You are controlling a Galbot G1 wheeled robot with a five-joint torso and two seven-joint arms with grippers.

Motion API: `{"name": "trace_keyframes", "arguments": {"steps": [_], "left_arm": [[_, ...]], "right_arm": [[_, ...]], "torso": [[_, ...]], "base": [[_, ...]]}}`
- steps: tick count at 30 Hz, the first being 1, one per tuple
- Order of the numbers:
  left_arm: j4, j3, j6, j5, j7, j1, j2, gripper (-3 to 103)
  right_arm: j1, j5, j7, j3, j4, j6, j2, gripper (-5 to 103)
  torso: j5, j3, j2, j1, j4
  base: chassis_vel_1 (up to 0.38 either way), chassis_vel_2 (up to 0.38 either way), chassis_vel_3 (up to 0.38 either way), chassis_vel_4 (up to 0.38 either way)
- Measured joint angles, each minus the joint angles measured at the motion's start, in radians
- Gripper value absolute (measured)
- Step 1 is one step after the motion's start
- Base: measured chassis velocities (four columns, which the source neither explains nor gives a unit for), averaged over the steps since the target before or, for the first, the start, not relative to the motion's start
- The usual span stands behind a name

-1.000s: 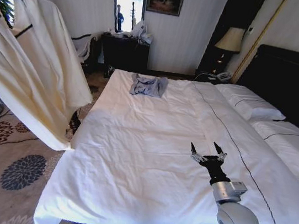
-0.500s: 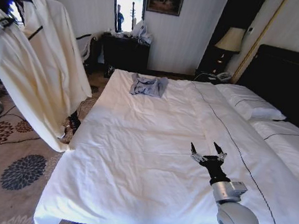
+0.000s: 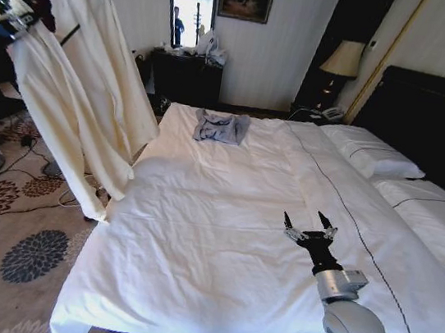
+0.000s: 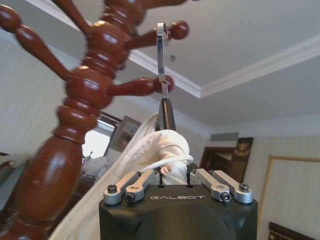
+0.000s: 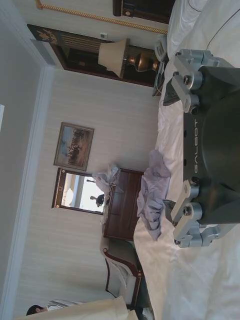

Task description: Pick up the clothes from the bed and hang them on the clothes hanger.

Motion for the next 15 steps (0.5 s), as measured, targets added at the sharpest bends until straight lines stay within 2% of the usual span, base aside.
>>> {"name": "trace_keyframes", "arguments": {"steps": [4,9,15], "left_arm": [[0.028,0.009,0.001,0.0,0.002,-0.02,-0.008,20],[0.057,0.034,0.002,0.0,0.007,-0.057,-0.027,20],[0.082,0.059,0.003,0.007,0.008,-0.083,-0.051,20]], "right_arm": [[0.0,0.0,0.0,0.0,0.0,0.0,0.0,100],[0.0,0.0,0.0,0.0,0.0,0.0,0.0,100],[0.0,0.0,0.0,0.0,0.0,0.0,0.0,100]], "torso": [[-0.0006,0.0,0.0,0.0,0.0008],[0.0,0.0,0.0,0.0,-0.0004],[-0.0003,0.0,0.0,0.0,0.0002]], "base": [[0.0,0.0,0.0,0.0],[0.0,0.0,0.0,0.0],[0.0,0.0,0.0,0.0]]}}
